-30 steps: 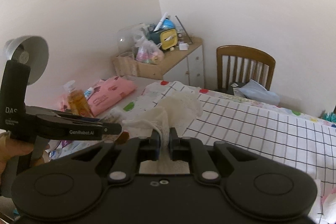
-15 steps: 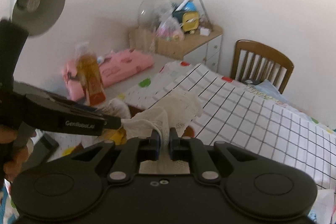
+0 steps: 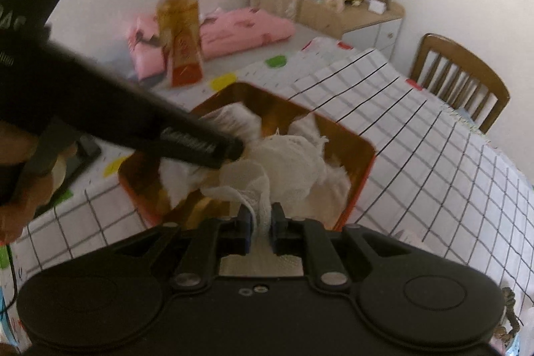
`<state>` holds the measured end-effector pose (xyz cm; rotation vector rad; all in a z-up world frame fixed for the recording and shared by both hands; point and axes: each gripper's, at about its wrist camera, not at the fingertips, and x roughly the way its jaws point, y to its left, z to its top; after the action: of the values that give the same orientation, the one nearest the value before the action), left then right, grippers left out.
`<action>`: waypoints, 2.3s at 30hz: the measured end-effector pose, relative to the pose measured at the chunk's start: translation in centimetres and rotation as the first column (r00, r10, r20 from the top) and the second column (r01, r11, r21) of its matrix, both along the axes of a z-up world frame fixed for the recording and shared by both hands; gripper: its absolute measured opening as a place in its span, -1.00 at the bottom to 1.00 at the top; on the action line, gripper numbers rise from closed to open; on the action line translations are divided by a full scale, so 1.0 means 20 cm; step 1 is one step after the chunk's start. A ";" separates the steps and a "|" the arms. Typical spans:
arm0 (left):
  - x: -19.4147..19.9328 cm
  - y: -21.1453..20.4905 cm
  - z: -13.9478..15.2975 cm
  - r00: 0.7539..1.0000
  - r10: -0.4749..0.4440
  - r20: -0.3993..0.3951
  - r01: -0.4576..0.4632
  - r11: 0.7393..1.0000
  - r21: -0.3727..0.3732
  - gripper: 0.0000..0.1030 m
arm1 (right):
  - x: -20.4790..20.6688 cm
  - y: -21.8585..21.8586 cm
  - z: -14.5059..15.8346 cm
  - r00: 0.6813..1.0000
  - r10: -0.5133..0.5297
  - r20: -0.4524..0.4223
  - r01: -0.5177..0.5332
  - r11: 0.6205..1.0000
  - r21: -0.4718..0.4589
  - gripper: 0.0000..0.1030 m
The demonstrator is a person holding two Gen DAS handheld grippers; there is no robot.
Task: Organize soft objects
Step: 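Carry the swab pack with left tool while right tool carries the gauze to the tin, then open left tool to drop the swab pack in the tin while right tool releases the gauze, then move left tool toward the brown bead bracelet while right tool approaches the clear plastic sheet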
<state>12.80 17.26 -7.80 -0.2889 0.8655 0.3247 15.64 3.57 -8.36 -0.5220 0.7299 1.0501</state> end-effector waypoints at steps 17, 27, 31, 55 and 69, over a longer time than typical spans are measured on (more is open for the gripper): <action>0.07 -0.01 -0.11 0.998 -0.014 -0.053 0.014 1.000 -0.001 -0.31 | 0.03 -0.04 -0.01 0.998 -0.003 -0.060 0.004 1.000 0.016 -0.19; 0.05 -0.04 -0.07 0.999 -0.016 -0.030 0.017 1.000 0.014 0.25 | 0.02 -0.09 0.07 0.998 -0.006 -0.067 0.011 0.997 0.072 0.18; 0.03 -0.05 -0.03 1.000 -0.017 -0.016 0.017 1.000 0.021 0.26 | 0.03 -0.12 0.09 0.997 -0.014 -0.078 0.022 0.995 0.100 0.25; -0.12 -0.29 0.30 0.982 -0.135 0.131 0.127 0.990 0.067 0.64 | 0.01 -0.53 0.38 0.992 -0.102 -0.073 0.118 0.956 0.267 0.75; -0.10 -0.57 0.40 0.945 -0.254 0.208 0.248 0.967 0.054 0.88 | -0.04 -0.92 0.46 0.975 -0.214 -0.055 0.220 0.912 0.346 0.99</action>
<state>10.82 5.82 0.19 -0.1811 0.6755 0.0656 14.80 -14.84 0.80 -0.1206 0.5816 0.9482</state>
